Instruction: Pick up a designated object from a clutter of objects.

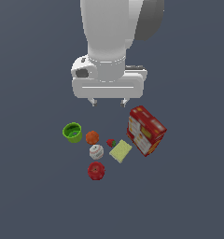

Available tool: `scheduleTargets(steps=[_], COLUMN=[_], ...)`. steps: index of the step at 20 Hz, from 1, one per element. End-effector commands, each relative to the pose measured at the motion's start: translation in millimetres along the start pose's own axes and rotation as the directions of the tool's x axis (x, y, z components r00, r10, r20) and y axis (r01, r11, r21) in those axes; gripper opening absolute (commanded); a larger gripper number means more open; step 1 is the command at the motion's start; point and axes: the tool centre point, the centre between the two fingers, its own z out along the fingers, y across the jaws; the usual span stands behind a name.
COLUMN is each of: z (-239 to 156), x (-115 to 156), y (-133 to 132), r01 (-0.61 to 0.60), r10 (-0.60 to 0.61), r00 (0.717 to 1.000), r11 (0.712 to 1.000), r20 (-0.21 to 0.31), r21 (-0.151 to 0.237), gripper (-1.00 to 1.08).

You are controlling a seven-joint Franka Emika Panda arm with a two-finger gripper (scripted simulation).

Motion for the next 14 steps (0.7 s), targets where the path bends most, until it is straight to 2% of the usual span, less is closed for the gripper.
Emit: scheduleTargets(steps=[1,9,14], z=[0.0,13.9,14.7], x=[0.0,-2.5,-2.0], y=[0.0,-25.0,-24.4], r01=[0.000,0.002,-0.003], r10=[0.000,-0.003,0.002], r00=[1.000,1.000,1.000], r11=[1.000,1.000,1.000], r20=[0.000,0.029,0.028], r21=[0.000,0.022,0.022], gripper=[1.00,1.00,1.00])
